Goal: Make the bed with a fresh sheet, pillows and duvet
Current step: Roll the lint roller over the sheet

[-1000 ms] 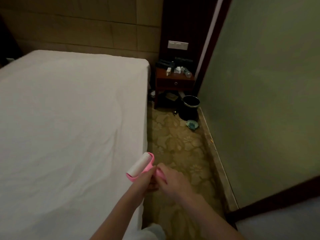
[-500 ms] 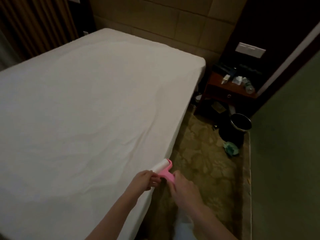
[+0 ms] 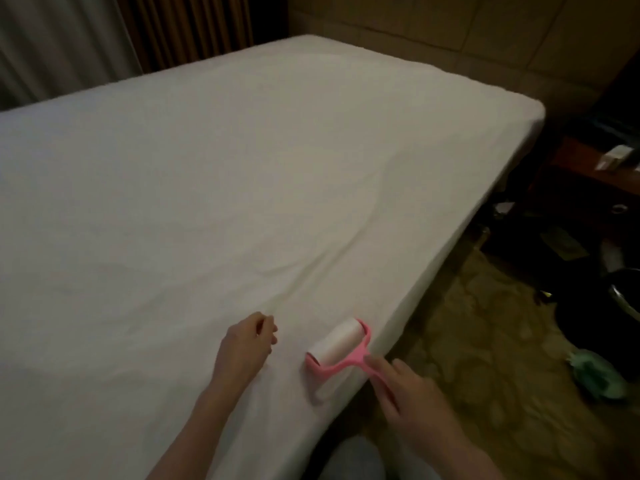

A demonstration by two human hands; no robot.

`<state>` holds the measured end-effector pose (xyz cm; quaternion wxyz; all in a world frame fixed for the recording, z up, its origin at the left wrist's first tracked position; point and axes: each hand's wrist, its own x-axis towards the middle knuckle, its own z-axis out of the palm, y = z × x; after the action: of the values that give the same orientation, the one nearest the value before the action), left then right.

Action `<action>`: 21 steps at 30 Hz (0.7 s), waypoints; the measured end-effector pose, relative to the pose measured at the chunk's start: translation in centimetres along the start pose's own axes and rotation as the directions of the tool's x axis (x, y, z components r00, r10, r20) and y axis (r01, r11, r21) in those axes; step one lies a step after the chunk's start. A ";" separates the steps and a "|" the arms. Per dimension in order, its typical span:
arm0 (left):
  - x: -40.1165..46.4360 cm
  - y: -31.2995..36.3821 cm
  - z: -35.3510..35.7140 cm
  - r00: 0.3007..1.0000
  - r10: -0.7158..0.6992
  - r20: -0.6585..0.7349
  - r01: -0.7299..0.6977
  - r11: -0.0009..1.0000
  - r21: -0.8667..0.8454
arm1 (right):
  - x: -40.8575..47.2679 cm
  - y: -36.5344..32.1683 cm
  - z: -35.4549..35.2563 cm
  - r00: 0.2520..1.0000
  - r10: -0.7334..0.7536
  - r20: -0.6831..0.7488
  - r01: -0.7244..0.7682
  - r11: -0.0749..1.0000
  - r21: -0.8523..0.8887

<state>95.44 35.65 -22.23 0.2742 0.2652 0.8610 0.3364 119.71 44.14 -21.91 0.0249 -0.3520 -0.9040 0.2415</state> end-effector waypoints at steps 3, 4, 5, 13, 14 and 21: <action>3.9 -2.5 1.9 0.965 0.156 -0.211 -0.095 0.957 0.273 | 3.9 2.0 3.0 0.988 -0.121 -0.096 0.125 0.992 0.029; 4.6 -3.3 2.3 0.937 0.201 -0.286 -0.106 0.943 0.315 | 5.6 2.0 3.6 0.973 -0.187 -0.138 0.188 0.982 -0.005; 5.1 -4.1 2.6 0.906 0.243 -0.347 -0.126 0.937 0.326 | 7.4 1.4 3.8 0.954 -0.258 -0.151 0.255 0.966 -0.036; 5.8 -4.8 1.9 0.756 0.444 -0.481 -0.265 0.880 0.395 | 25.9 -9.8 6.2 0.911 -0.375 -0.174 0.356 0.925 -0.131; 5.8 -5.0 1.7 0.773 0.428 -0.468 -0.248 0.883 0.399 | 27.5 -11.1 6.6 0.915 -0.372 -0.155 0.354 0.926 -0.129; 6.2 -5.9 0.9 0.861 0.321 -0.394 -0.134 0.891 0.434 | 25.6 -7.8 6.2 0.899 -0.392 -0.196 0.382 0.920 -0.087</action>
<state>90.05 36.28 -28.83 -0.0362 0.3301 0.9121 0.2403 94.28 53.21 -27.03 0.1592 -0.1894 -0.9534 0.1725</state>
